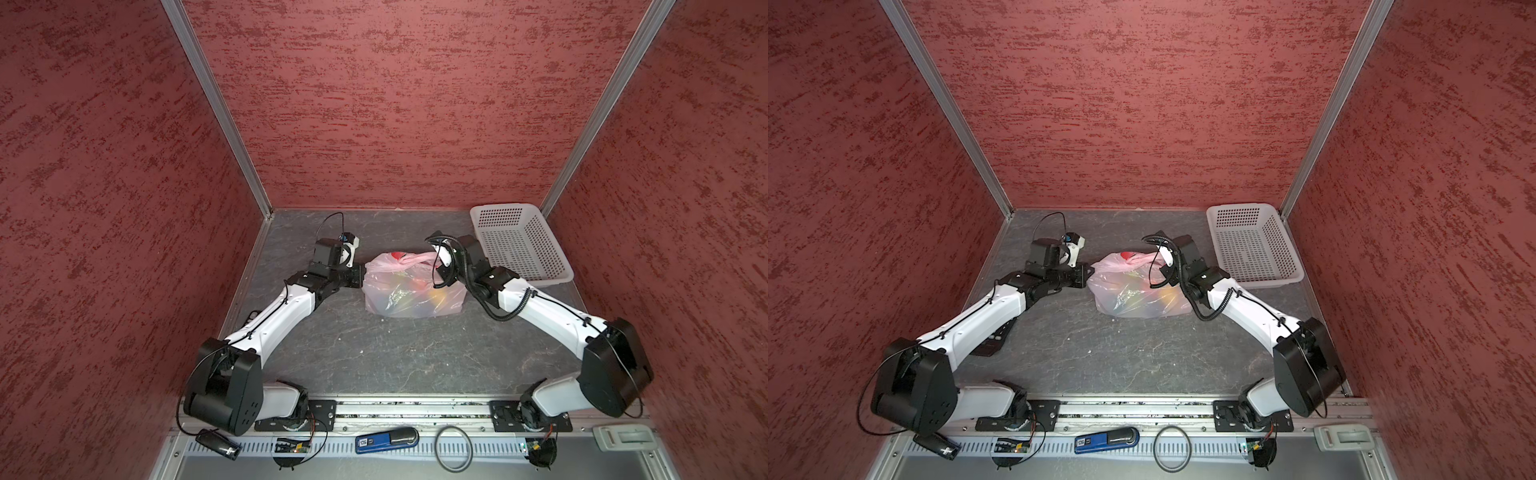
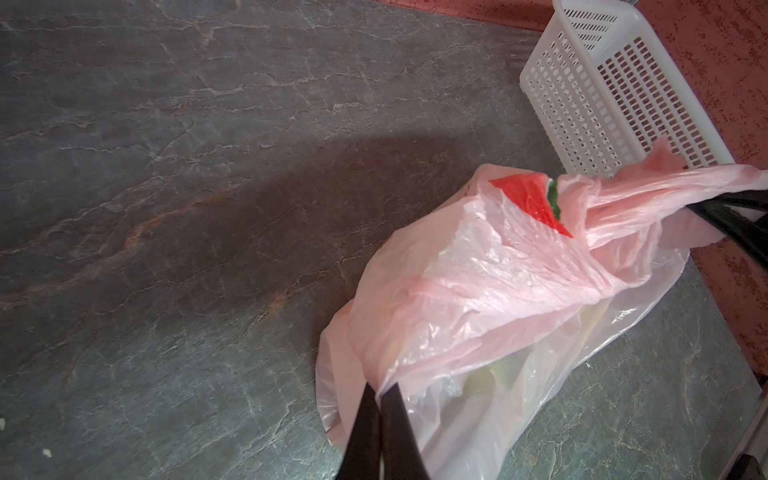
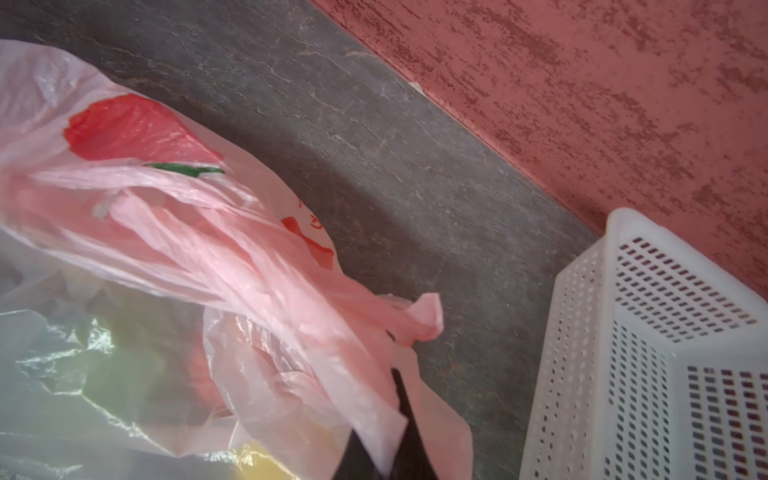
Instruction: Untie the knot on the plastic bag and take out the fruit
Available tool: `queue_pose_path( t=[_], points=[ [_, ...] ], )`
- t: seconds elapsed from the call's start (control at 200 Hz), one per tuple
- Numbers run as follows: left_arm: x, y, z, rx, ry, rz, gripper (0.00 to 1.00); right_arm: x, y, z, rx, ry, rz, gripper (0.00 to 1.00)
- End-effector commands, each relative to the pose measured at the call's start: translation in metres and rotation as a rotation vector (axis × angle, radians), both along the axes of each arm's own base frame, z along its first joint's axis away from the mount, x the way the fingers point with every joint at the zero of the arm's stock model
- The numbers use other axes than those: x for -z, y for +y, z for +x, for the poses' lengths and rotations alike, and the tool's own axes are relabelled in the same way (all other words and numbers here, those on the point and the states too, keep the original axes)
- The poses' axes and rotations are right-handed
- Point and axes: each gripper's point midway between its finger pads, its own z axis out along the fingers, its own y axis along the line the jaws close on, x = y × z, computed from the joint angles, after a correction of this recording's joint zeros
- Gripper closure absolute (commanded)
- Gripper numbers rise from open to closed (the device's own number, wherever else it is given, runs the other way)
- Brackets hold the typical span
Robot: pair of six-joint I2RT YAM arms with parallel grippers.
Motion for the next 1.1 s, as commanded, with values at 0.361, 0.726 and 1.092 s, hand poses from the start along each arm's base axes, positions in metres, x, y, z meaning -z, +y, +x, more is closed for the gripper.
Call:
queue_pose_path(
  t=[0.361,0.726,1.092],
  points=[
    [0.003,0.022,0.001,-0.045,0.000,0.053,0.82,-0.041,-0.021,-0.021,0.035,0.039,0.324,1.00],
    [-0.077,-0.049,-0.010,0.098,-0.260,0.151,0.01,-0.070,0.010,-0.032,-0.094,0.089,0.498,1.00],
    [-0.063,-0.094,-0.001,0.166,-0.222,0.106,0.00,-0.084,0.014,-0.038,-0.116,0.070,0.562,1.00]
  ],
)
